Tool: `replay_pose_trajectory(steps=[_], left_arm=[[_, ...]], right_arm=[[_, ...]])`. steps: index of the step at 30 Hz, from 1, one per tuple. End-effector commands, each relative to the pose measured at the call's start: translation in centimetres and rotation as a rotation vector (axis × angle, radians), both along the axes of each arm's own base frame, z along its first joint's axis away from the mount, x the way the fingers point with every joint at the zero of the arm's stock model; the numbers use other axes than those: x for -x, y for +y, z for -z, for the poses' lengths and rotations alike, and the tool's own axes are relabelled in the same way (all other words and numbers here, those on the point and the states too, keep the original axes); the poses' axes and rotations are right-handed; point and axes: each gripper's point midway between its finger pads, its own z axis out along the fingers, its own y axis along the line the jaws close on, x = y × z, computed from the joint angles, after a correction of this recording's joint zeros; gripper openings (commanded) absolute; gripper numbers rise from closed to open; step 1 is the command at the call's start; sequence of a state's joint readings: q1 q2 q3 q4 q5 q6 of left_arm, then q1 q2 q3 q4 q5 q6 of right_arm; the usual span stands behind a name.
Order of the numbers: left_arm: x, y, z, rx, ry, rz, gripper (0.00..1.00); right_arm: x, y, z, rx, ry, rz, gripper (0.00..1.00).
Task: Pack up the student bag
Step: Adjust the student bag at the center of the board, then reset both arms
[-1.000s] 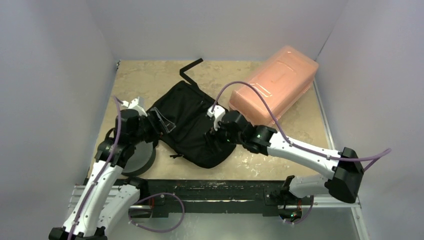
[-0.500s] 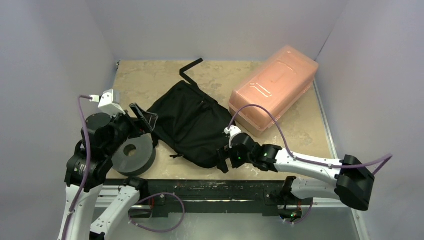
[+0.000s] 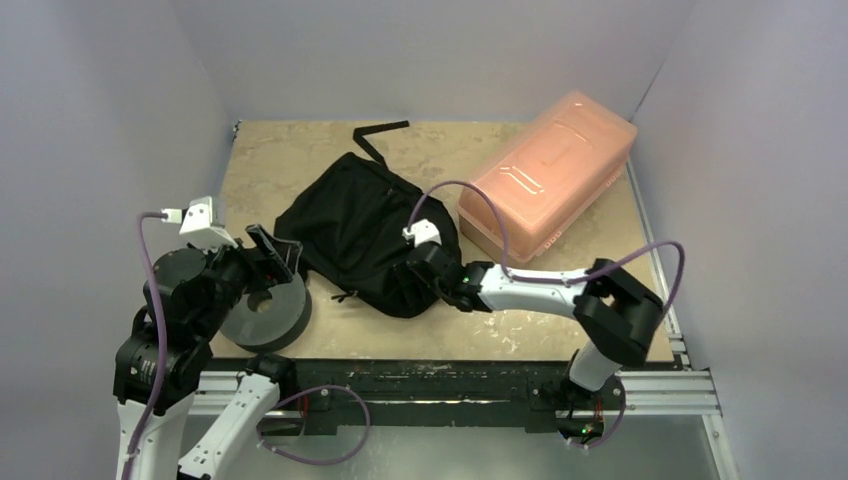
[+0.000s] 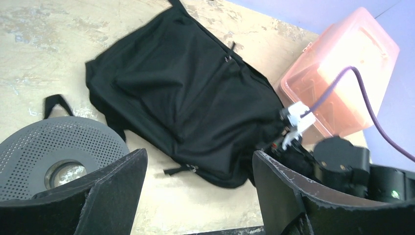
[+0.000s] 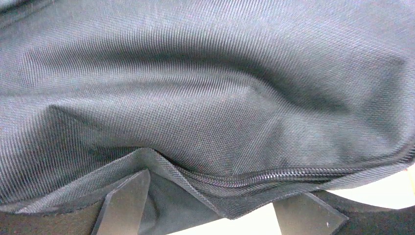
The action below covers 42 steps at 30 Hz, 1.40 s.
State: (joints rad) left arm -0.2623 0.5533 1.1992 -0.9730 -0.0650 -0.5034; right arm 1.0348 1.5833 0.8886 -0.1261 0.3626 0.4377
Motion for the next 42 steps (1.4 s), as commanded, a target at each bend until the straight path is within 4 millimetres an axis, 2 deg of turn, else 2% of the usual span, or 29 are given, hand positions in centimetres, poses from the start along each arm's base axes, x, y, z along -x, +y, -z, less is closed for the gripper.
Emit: replay_pose_trajectory(steps=[1, 8, 13, 15, 16, 17, 18, 20, 22, 24, 28, 29, 30, 33, 34, 36, 42], left_arm=[[1.2, 0.7, -1.4, 0.002, -0.045, -0.018, 0.78], [2.5, 1.0, -1.6, 0.014, -0.061, -0.017, 0.78], [2.5, 1.0, -1.4, 0.010, -0.059, -0.014, 0.78], [2.5, 0.9, -1.3, 0.009, -0.051, -0.009, 0.78], [2.6, 0.8, -1.3, 0.008, -0.046, -0.007, 0.78], [2.6, 0.8, -1.2, 0.008, -0.043, -0.006, 0.78], [2.7, 0.8, -1.4, 0.010, -0.047, -0.006, 0.78], [2.9, 0.8, -1.7, 0.017, -0.057, -0.004, 0.78], [3.2, 0.8, -2.1, 0.024, -0.067, -0.003, 0.78], [3.2, 0.9, -2.1, 0.026, -0.069, -0.004, 0.78], [2.9, 0.6, -2.5, 0.044, -0.082, -0.001, 0.78], [2.8, 0.5, -2.7, 0.054, -0.085, 0.000, 0.78], [2.7, 0.4, -2.9, 0.062, -0.089, 0.002, 0.78], [2.5, 0.0, -3.8, 0.090, -0.114, 0.011, 0.78], [2.3, -0.1, -4.1, 0.097, -0.125, 0.010, 0.78], [2.1, -0.1, -4.9, 0.109, -0.154, 0.007, 0.79], [2.0, 0.2, -7.6, 0.120, -0.240, -0.001, 0.79]], right_arm=[[-9.0, 4.3, -8.1, -0.087, -0.326, 0.098, 0.94], [-18.0, 6.3, -8.8, -0.053, -0.411, 0.166, 0.98], [-24.9, 8.6, -9.4, -0.017, -0.512, 0.159, 0.99], [-27.2, 10.0, -9.7, -0.012, -0.517, 0.147, 0.99], [-28.1, 11.0, -9.2, -0.013, -0.513, 0.129, 0.99], [-28.6, 11.6, -9.7, -0.020, -0.515, 0.122, 0.99], [-29.1, 12.0, -11.2, -0.033, -0.529, 0.133, 0.99], [-28.7, 11.0, -11.9, -0.015, -0.506, 0.172, 0.99], [-27.4, 10.4, -13.6, -0.059, -0.488, 0.170, 0.99], [-26.0, 8.6, -15.9, -0.062, -0.482, 0.196, 0.99], [-21.9, 5.2, -20.3, -0.066, -0.433, 0.181, 0.99], [-20.5, 3.9, -22.4, -0.084, -0.437, 0.180, 0.99], [-19.6, 2.7, -22.2, -0.058, -0.418, 0.192, 0.99], [-16.5, -2.2, -25.5, -0.034, -0.443, 0.261, 0.99], [-15.1, -4.0, -27.6, -0.051, -0.469, 0.281, 0.99], [-13.1, -7.5, -29.8, -0.043, -0.507, 0.331, 0.99], [-6.5, -15.4, -36.3, -0.209, -0.619, 0.438, 0.99]])
